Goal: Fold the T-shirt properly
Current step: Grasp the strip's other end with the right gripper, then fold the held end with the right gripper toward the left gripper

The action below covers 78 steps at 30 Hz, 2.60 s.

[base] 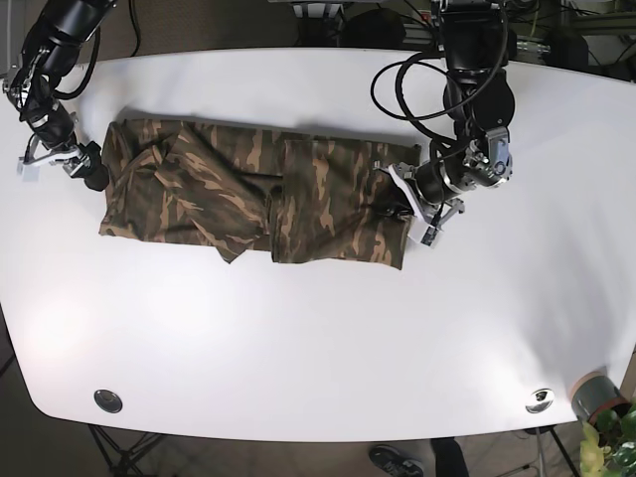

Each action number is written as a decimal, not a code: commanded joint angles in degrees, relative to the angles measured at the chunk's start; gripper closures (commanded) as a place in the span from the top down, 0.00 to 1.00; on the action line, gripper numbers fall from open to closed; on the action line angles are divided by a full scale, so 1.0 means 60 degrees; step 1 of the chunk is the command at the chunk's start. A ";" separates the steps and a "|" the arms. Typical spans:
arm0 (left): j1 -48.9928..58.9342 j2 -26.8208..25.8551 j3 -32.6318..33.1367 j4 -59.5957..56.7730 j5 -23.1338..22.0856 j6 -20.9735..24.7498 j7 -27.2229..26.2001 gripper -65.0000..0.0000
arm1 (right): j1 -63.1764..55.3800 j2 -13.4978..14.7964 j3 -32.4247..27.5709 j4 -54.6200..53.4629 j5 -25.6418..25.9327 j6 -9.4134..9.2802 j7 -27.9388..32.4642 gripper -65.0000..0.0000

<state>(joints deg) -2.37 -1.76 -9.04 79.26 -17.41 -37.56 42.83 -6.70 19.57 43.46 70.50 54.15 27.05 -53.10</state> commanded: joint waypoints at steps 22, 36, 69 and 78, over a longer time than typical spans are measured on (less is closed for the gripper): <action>-0.0110 -0.0403 0.0004 0.0057 -0.0007 -0.0033 -0.0098 0.05 | 0.0303 -0.1042 -0.1361 0.1049 -0.0886 0.0115 0.0125 0.73; -0.0096 -0.0403 0.0004 0.0057 0.0022 -0.0004 -0.0098 0.05 | 0.1153 -0.1174 -0.1346 0.0550 -0.2732 0.0115 0.0125 0.04; -0.1019 -0.0315 0.1440 -0.1848 0.0022 0.0040 -0.0112 0.05 | 0.0626 -0.2273 -0.3515 0.7085 -0.3450 0.0100 -0.1794 0.03; -0.0989 -0.0066 0.1558 -0.1848 0.0022 0.0040 -0.0112 0.05 | 0.1226 -0.3724 -0.5507 0.6807 -0.4432 0.0100 -0.1750 0.03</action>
<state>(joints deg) -8.40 -1.89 0.23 68.23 -19.68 -37.67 39.03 -0.40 -1.21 11.66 111.26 29.19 27.40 -64.88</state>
